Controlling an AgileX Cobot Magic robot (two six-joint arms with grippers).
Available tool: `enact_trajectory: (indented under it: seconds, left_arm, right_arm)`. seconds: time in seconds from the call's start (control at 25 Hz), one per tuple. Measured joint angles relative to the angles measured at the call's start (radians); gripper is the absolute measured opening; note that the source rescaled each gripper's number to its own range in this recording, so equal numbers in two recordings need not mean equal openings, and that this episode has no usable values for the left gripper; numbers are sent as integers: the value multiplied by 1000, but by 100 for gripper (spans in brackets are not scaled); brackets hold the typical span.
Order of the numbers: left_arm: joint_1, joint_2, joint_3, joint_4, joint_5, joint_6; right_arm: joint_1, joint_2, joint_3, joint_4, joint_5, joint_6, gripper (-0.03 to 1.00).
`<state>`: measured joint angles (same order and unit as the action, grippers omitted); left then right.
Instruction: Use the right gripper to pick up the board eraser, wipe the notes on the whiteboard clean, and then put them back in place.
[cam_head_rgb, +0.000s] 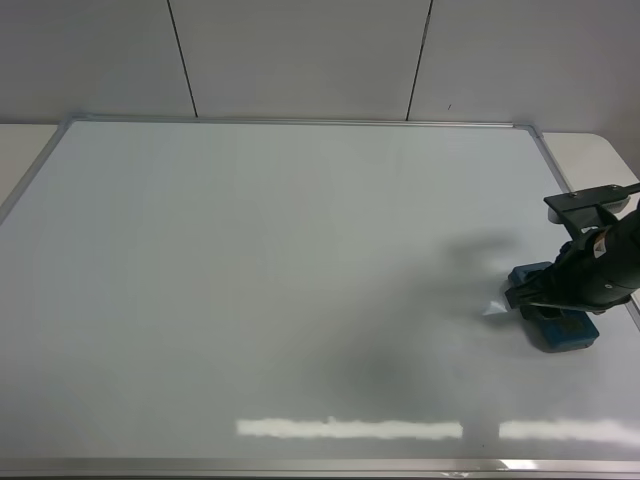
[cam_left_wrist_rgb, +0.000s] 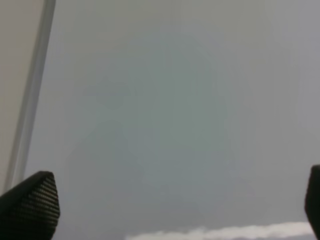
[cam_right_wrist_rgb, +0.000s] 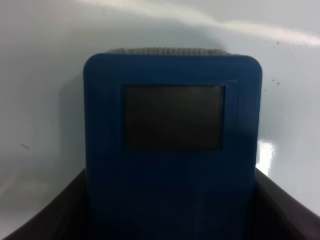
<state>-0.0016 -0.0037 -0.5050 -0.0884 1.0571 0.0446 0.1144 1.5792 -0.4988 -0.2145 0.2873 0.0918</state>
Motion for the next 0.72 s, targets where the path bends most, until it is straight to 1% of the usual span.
enact_trajectory:
  seconds: [0.04, 0.08, 0.12, 0.16, 0.2, 0.24, 0.28, 0.32, 0.44, 0.72]
  left_arm:
    - [0, 0, 0, 0, 0, 0]
    - [0, 0, 0, 0, 0, 0]
    - [0, 0, 0, 0, 0, 0]
    - [0, 0, 0, 0, 0, 0]
    - [0, 0, 0, 0, 0, 0]
    - [0, 0, 0, 0, 0, 0]
    - [0, 0, 0, 0, 0, 0]
    - [0, 0, 0, 0, 0, 0]
    - [0, 0, 0, 0, 0, 0]
    - [0, 0, 0, 0, 0, 0]
  right_arm:
    - [0, 0, 0, 0, -1, 4, 6]
    - [0, 0, 0, -4, -1, 10, 14]
    - [0, 0, 0, -12, -1, 23, 32]
    - [0, 0, 0, -20, -1, 41, 54]
    - [0, 0, 0, -26, 0, 52, 70]
    - [0, 0, 0, -26, 1, 62, 82]
    - [0, 0, 0, -25, 3, 65, 90]
    - [0, 0, 0, -20, 4, 65, 94]
    - [0, 0, 0, -8, 20, 49, 98]
    - [0, 0, 0, -8, 23, 45, 100]
